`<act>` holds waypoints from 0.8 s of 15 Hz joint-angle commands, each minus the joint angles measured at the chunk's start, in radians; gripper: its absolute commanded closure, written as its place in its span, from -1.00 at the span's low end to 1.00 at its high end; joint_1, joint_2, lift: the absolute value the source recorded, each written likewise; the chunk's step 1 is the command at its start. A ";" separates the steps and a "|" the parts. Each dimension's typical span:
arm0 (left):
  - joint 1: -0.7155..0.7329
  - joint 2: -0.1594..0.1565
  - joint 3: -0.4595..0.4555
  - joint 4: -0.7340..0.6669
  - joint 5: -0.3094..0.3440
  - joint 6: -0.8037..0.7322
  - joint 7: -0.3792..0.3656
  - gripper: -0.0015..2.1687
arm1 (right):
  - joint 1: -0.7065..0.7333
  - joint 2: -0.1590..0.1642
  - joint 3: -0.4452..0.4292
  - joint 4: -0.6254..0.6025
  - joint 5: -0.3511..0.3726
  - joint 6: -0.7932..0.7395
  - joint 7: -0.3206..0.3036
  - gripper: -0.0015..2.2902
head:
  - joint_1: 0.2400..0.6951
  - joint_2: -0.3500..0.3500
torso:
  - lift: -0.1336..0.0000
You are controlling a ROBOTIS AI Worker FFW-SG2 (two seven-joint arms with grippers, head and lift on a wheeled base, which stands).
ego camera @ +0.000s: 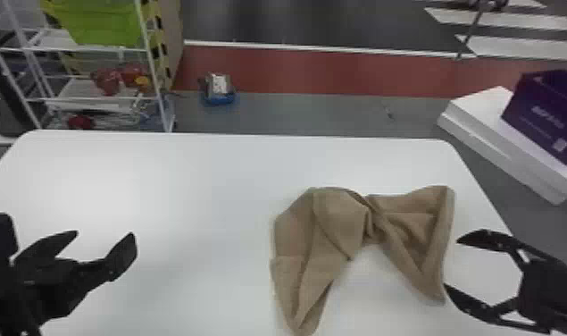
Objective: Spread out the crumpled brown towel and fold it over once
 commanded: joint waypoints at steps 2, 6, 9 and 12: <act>-0.007 0.000 -0.008 0.009 -0.007 0.000 0.000 -0.97 | -0.002 -0.011 0.016 0.022 0.056 0.021 0.018 -0.70 | 1.00 -0.29 | -0.84; -0.007 0.000 -0.022 0.011 -0.021 0.000 0.002 -0.97 | -0.019 -0.038 0.050 0.053 0.079 0.144 0.046 -0.64 | 1.00 -0.34 | -0.84; 0.001 0.000 -0.025 0.011 -0.024 -0.009 0.006 -0.97 | -0.036 -0.041 0.074 0.076 0.091 0.178 0.045 -0.55 | 1.00 -0.38 | -0.84; 0.010 0.000 -0.023 0.006 -0.025 -0.021 0.006 -0.97 | -0.051 -0.041 0.090 0.094 0.091 0.199 0.046 -0.49 | 1.00 -0.38 | -0.84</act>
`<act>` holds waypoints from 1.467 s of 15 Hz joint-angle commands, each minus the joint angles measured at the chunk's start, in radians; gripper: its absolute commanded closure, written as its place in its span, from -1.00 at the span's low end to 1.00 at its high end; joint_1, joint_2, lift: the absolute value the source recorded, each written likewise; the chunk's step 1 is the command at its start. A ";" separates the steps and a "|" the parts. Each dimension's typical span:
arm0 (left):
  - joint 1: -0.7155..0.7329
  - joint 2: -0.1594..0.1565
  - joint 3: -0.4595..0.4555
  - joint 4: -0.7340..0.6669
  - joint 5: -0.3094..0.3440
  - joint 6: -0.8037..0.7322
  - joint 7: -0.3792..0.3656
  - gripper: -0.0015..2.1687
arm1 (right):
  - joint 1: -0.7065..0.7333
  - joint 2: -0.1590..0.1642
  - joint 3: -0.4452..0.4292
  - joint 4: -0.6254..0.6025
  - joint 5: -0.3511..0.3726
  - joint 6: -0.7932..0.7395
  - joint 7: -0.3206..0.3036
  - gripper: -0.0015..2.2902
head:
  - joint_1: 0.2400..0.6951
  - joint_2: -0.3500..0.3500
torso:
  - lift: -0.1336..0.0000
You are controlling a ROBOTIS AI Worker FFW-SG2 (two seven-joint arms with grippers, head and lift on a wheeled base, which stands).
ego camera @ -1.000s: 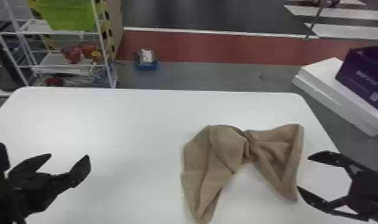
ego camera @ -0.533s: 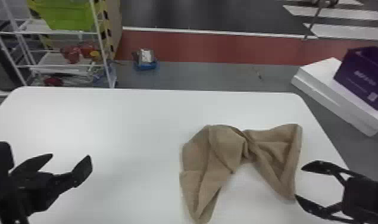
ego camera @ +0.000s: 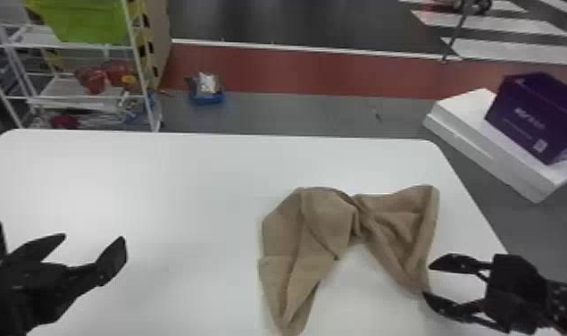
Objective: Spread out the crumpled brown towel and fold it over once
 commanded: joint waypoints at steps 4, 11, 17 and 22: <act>0.009 0.000 -0.001 -0.006 -0.003 -0.009 0.011 -0.97 | -0.004 0.000 0.008 -0.005 -0.025 0.034 0.026 -0.49 | 1.00 -0.35 | -0.84; 0.007 0.000 -0.010 -0.005 -0.011 -0.012 0.012 -0.97 | -0.007 -0.017 0.013 0.004 -0.031 0.120 0.037 -0.49 | 1.00 -0.37 | -0.84; 0.010 0.000 -0.007 -0.006 -0.013 -0.015 0.012 -0.97 | -0.044 -0.020 0.040 0.033 -0.019 0.154 0.051 -0.28 | 1.00 -0.39 | -0.84; 0.015 0.000 -0.006 -0.008 -0.014 -0.015 0.017 -0.97 | -0.053 -0.020 0.036 0.024 -0.046 0.136 0.064 0.35 | 1.00 -0.35 | -0.84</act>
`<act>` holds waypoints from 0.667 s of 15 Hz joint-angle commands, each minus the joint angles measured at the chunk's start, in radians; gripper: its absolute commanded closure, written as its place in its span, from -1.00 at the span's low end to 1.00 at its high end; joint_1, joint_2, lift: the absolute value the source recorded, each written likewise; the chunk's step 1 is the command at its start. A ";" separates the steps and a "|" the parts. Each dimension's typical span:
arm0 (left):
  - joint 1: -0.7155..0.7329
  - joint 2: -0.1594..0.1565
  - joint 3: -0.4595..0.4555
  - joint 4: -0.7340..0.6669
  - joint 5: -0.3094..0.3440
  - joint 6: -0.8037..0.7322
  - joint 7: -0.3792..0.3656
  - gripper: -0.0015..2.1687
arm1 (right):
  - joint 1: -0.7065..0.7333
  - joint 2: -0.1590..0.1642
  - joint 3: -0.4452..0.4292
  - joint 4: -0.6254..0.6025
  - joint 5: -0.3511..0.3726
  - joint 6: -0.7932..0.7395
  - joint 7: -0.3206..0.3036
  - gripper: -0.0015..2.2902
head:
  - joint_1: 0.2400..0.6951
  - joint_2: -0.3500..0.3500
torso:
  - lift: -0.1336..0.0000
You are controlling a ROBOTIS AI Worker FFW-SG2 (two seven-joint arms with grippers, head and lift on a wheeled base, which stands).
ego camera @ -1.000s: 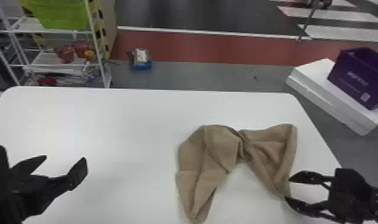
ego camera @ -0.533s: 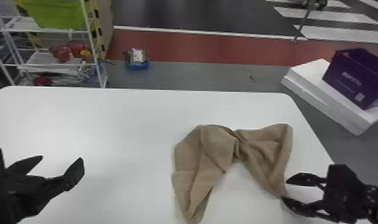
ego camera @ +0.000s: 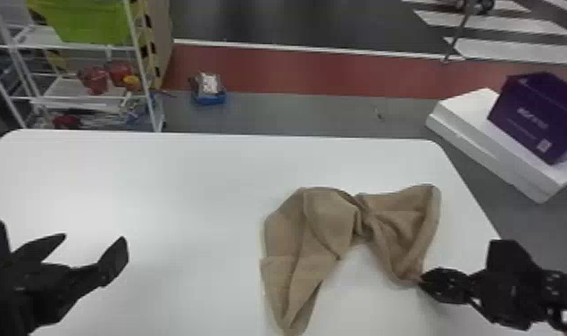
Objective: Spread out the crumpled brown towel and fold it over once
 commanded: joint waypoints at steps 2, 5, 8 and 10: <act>0.007 0.000 0.000 -0.005 -0.002 -0.003 0.003 -0.97 | -0.001 0.008 -0.038 -0.050 -0.093 -0.014 0.015 0.35 | 1.00 -0.33 | -0.84; 0.022 0.000 -0.006 -0.006 -0.013 -0.027 0.001 -0.97 | -0.023 0.051 -0.087 -0.160 -0.211 -0.005 0.021 0.35 | 1.00 -0.29 | -0.84; 0.027 0.002 -0.008 -0.006 -0.021 -0.027 -0.011 -0.97 | -0.128 0.126 -0.129 -0.250 -0.305 0.099 -0.008 0.35 | 1.00 -0.23 | -0.84; 0.041 0.003 -0.006 -0.005 -0.021 -0.052 -0.020 -0.97 | -0.168 0.149 -0.125 -0.309 -0.360 0.188 -0.074 0.35 | 1.00 -0.22 | -0.84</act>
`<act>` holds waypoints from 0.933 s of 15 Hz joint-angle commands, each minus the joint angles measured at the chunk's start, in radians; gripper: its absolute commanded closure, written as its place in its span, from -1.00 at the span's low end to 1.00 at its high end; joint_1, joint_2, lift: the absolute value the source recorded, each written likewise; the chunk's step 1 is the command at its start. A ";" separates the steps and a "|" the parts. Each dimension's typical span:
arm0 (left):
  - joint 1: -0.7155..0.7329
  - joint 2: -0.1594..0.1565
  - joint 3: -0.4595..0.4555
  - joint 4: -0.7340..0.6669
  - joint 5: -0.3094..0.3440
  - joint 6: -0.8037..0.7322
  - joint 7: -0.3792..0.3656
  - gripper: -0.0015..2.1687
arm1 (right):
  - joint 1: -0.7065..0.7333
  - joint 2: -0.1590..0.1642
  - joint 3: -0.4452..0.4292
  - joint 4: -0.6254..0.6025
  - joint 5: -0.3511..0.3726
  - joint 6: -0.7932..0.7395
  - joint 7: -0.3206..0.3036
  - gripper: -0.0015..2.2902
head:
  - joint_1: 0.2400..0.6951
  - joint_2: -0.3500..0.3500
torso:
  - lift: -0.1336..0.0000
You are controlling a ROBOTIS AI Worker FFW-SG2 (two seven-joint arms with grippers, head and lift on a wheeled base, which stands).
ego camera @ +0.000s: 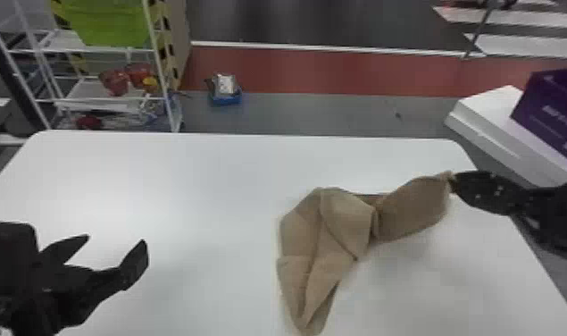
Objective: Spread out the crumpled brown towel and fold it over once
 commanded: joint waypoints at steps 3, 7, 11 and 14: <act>0.043 0.019 0.002 -0.001 0.000 -0.073 -0.025 -0.97 | -0.056 0.052 -0.013 -0.080 -0.080 0.111 -0.196 0.34 | 1.00 -0.22 | -0.84; 0.055 0.035 -0.010 -0.007 0.000 -0.079 -0.038 -0.97 | -0.085 0.050 -0.147 -0.071 -0.199 0.200 -0.337 0.35 | 1.00 -0.37 | -0.84; 0.064 0.033 -0.037 -0.044 0.000 -0.079 -0.051 -0.97 | -0.105 0.044 -0.161 -0.127 -0.238 0.329 -0.342 0.34 | 1.00 -0.62 | -0.84; 0.084 0.035 -0.056 -0.028 0.021 -0.104 -0.099 -0.97 | -0.096 0.035 -0.167 -0.092 -0.193 0.351 -0.311 0.34 | 1.00 -0.72 | -0.84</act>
